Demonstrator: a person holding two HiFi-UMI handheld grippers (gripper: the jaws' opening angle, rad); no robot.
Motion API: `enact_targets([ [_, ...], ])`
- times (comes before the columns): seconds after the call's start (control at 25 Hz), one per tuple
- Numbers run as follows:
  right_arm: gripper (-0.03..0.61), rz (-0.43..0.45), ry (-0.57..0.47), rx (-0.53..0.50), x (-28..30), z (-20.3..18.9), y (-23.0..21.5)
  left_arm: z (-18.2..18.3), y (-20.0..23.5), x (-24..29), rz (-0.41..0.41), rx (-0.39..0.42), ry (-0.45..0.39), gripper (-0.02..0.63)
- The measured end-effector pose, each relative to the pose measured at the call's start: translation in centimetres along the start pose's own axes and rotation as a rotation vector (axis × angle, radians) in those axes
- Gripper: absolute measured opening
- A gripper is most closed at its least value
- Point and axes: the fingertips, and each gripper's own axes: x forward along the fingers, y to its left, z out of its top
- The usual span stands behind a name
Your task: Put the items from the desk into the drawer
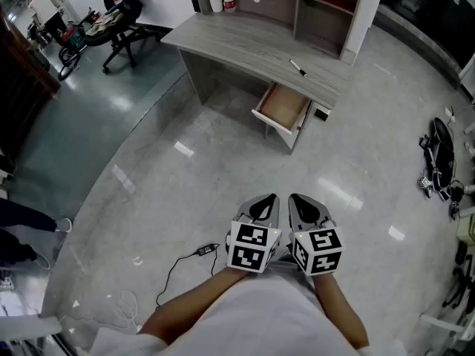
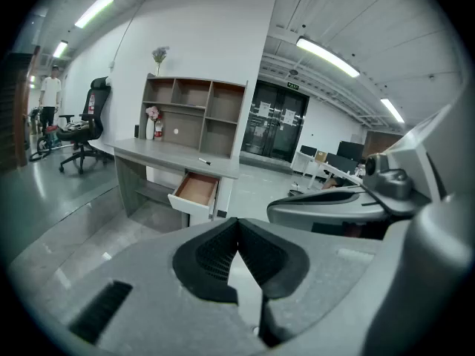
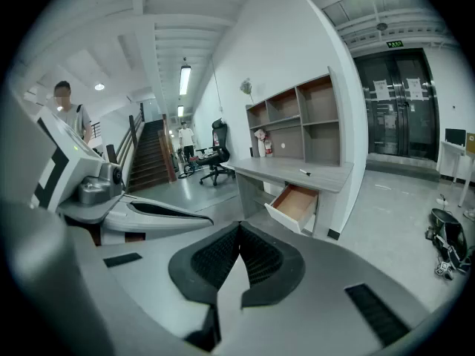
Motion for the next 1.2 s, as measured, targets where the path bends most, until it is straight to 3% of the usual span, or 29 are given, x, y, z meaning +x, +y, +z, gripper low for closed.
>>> enact_targets([
  [0.64,0.002,-0.003,0.015,-0.007,2.1,0.3,0.7,0.2,2.5,0.5,0.000,-0.053,-0.010,0.002],
  [1.2,0.002,0.020,0.023,0.008,10.0,3.8,-4.0,4.3,7.7,7.5,0.029,-0.063,0.013,0.002],
])
